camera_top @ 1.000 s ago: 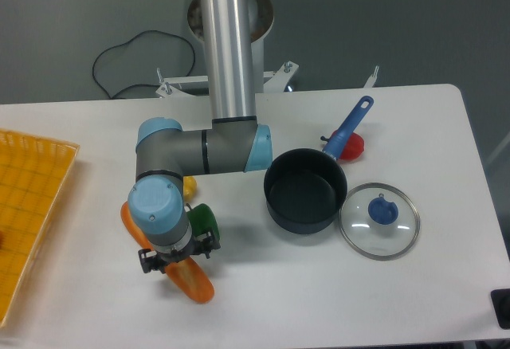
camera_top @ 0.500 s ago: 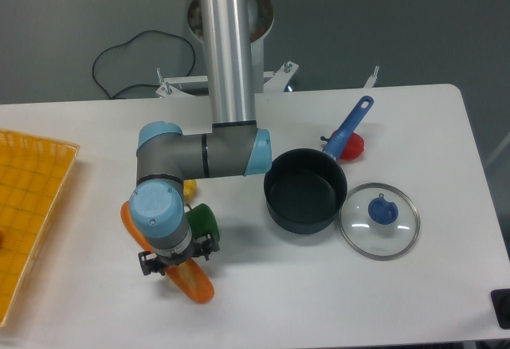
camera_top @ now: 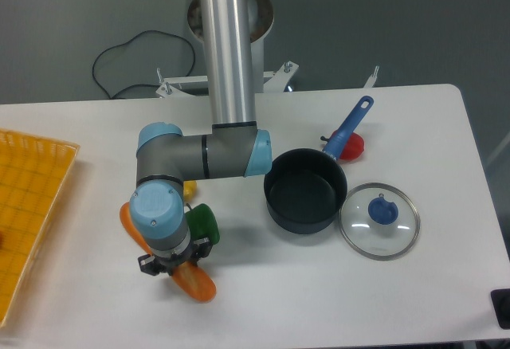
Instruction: Pick up the long bread
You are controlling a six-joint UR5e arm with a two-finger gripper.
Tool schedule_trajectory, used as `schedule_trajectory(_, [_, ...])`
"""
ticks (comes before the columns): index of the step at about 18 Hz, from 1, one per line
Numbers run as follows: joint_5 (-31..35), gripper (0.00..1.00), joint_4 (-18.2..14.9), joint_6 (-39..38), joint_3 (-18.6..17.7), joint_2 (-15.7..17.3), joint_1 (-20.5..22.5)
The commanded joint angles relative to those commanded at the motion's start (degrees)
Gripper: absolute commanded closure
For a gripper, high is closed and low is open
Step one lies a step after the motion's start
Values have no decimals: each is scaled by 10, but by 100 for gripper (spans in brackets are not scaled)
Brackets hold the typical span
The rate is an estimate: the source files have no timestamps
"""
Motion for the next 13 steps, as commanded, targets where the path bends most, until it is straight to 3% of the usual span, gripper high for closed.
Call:
schedule_trajectory(2, [-1,85,0,0,0,0,0])
schedule_trajectory(7, [-3,87,0,2,0,5,2])
schedule_trajectory(13, [-3,91,-3,13,4,35,1])
